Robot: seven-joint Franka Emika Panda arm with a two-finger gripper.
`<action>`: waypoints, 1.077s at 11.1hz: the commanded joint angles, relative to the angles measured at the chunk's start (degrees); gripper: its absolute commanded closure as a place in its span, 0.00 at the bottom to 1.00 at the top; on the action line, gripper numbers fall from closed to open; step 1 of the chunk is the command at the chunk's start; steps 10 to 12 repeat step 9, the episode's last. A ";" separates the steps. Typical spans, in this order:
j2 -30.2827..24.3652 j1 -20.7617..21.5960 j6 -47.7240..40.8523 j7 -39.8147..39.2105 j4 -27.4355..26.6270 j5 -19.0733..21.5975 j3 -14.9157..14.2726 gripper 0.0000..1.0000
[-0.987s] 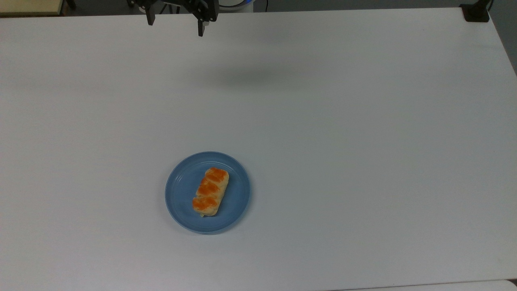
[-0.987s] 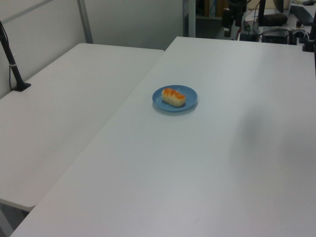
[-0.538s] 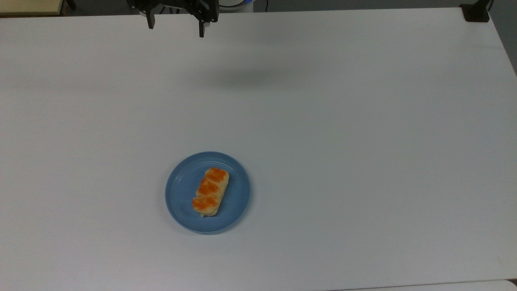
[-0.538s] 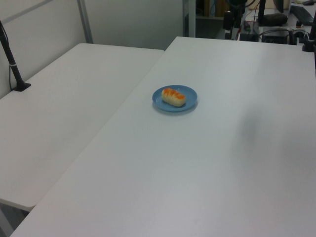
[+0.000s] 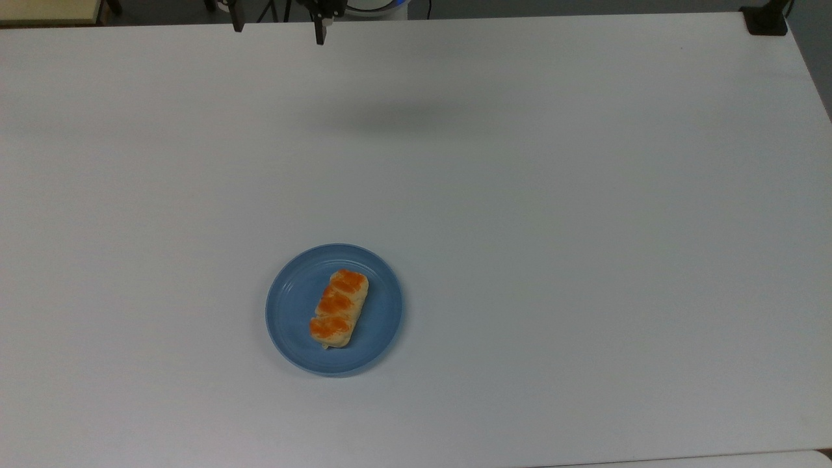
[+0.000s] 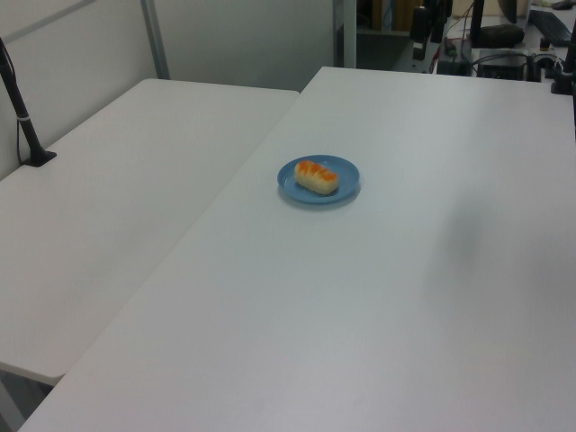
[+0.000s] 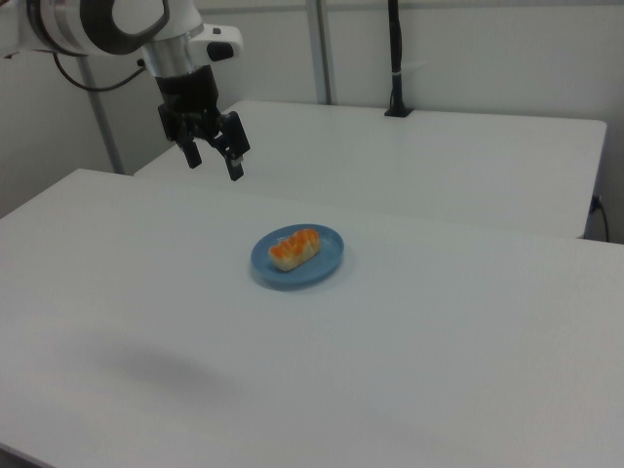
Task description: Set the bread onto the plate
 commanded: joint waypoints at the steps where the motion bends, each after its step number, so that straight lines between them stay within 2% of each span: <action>1: -1.83 -0.10 1.70 -1.50 -2.07 3.00 -1.68 0.00; 3: -1.74 -0.80 1.53 -1.50 -2.07 3.00 -1.06 0.00; 5: -1.74 -3.17 1.35 -1.41 -2.07 3.17 1.13 0.00; 12: -1.74 -3.44 1.35 -1.50 -2.07 3.09 1.40 0.00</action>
